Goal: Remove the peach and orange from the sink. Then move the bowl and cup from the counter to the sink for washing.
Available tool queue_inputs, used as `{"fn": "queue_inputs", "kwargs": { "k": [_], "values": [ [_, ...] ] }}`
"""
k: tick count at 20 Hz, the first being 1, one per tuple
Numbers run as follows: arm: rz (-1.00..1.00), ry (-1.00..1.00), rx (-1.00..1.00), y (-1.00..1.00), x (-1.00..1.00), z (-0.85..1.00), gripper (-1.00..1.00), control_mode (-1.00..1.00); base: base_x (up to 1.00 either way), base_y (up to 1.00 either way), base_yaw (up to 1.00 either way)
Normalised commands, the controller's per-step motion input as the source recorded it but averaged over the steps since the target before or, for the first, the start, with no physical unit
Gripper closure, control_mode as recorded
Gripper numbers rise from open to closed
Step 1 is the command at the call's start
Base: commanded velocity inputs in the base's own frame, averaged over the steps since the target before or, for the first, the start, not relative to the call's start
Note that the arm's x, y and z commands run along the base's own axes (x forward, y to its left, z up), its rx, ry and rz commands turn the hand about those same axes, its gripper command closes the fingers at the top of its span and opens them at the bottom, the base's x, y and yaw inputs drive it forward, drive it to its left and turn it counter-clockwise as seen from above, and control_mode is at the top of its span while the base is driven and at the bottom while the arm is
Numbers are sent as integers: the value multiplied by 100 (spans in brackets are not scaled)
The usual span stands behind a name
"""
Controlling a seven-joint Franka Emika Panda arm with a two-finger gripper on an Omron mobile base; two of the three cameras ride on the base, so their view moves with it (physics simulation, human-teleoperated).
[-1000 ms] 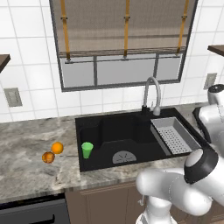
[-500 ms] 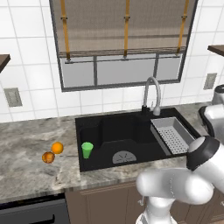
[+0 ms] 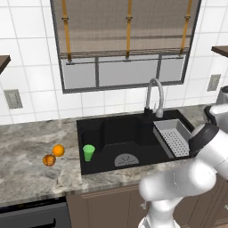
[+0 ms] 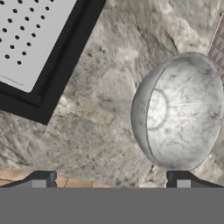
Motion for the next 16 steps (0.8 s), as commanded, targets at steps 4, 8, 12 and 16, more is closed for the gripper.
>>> {"fn": "queue_inputs", "kwargs": {
  "k": [4, 8, 12, 16],
  "values": [
    [3, 8, 7, -19, 18, -13, -100, -100, 0, 0, 0],
    [5, 3, 6, -21, 21, -12, -100, -100, 0, 0, 0],
    [5, 0, 3, -23, 19, -14, -100, -100, 0, 0, 0],
    [5, 0, 5, -22, 15, -19, -100, -100, 0, 0, 0]
  ]
}}
